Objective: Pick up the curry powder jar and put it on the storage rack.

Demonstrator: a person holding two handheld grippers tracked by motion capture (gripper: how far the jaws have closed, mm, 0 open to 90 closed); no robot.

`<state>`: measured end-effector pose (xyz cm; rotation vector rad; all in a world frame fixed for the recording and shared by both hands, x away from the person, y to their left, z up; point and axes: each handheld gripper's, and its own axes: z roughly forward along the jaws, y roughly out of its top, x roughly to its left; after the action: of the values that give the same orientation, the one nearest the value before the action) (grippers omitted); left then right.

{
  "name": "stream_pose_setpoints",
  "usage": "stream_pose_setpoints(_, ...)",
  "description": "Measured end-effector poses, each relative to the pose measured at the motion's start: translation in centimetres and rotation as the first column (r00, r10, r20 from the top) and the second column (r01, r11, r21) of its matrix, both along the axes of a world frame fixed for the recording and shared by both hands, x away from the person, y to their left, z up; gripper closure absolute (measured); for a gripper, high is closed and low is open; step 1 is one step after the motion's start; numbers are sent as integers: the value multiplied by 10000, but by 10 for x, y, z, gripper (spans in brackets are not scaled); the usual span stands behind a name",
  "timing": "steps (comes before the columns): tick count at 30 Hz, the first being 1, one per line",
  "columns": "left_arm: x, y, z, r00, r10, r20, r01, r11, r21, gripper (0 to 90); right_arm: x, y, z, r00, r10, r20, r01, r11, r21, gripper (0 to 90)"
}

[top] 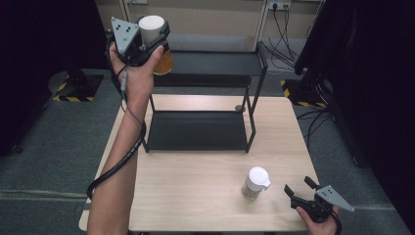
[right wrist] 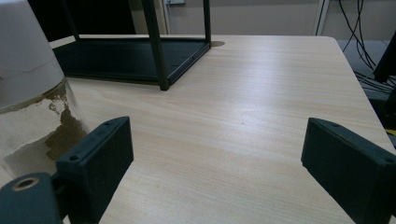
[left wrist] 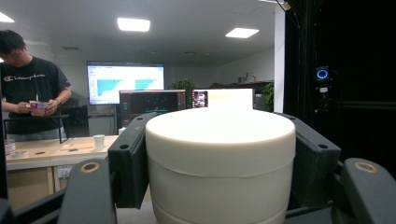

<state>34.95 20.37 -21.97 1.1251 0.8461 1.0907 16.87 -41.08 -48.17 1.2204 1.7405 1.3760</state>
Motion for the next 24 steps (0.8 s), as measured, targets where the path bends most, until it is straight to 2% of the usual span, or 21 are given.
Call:
stream_pose_setpoints(3, 5, 0, 0, 9999, 107, -81, -106, 9998, 153, 334, 0, 0, 0, 10000, 0, 14, -1, 10000, 37, 97)
stream_pose_setpoints(17, 26, 2, 2, 9982, 507, -335, -497, 9983, 309, 334, 0, -1, 0, 10000, 14, 11, -14, 10000, 23, 97)
stream_pose_setpoints(24, 37, 2, 0, 9953, 729, -636, -708, 9969, 351, 334, 0, -1, 0, 10000, 21, 17, -21, 10000, 31, 97)
